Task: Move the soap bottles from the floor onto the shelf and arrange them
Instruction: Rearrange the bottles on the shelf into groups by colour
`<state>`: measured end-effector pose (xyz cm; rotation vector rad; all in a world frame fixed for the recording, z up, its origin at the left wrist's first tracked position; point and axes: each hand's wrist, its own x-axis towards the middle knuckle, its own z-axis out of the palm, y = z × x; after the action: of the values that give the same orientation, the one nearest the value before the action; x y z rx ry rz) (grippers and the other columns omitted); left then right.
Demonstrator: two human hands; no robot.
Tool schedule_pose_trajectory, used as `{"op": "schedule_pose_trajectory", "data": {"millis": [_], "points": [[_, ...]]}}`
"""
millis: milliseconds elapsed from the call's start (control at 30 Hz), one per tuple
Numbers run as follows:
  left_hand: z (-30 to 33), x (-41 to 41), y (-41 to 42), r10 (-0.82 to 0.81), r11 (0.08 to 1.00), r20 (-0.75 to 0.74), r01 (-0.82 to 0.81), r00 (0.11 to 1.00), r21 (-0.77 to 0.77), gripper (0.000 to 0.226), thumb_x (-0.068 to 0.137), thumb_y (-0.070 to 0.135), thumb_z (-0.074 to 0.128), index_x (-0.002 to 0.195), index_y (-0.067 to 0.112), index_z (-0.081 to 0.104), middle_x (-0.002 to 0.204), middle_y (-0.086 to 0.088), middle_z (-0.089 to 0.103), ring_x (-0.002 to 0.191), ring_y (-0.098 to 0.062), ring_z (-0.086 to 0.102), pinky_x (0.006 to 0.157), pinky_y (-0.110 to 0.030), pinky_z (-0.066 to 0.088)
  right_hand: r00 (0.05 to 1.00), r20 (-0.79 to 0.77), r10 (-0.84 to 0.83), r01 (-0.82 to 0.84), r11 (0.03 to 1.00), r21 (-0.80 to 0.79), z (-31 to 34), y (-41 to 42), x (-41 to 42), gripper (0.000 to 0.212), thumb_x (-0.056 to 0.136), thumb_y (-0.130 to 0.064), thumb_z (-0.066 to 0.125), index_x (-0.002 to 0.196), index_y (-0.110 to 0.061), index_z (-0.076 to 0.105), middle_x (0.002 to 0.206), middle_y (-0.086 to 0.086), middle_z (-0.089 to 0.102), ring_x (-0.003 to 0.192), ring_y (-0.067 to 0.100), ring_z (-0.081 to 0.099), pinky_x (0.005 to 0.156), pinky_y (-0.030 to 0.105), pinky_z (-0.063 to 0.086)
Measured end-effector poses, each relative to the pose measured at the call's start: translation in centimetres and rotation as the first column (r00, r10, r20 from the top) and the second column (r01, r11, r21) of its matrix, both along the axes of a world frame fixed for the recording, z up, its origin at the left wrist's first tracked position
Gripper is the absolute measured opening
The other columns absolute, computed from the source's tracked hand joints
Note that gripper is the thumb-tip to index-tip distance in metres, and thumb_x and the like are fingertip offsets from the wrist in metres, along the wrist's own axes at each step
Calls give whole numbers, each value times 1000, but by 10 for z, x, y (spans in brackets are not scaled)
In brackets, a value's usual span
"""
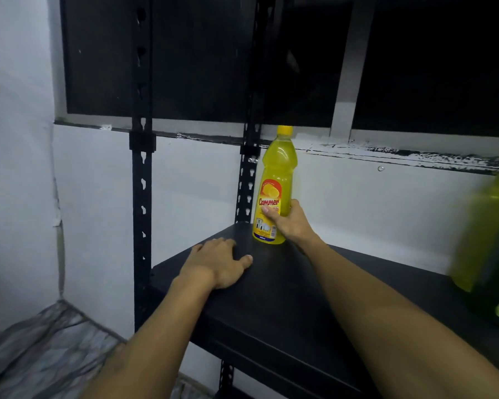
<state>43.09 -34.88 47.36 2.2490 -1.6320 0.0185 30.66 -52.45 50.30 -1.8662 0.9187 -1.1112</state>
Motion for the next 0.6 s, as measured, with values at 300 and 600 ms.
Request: {"op": "schedule_pose_trajectory", "data": {"millis": [300,600], "points": [[0,0,0,-19,1000,-3,19,1000,-1,67,98,64,37,150,21,41,156,1,42,144,-19,36,119,-39,25,990,42,-137,141,986,-91,-4,-3,26,61,91,-43,72,133,-10,44,132,11,59,116,27,63,94,40,55],[0,0,2,-20,1000,-23,20,1000,4,68,98,63,39,152,21,38,159,0,38,147,-20,33,121,-40,23,970,-15,-244,239,957,-164,-9,1,32,66,95,-48,64,141,-9,39,138,16,49,132,32,42,107,46,42]]}}
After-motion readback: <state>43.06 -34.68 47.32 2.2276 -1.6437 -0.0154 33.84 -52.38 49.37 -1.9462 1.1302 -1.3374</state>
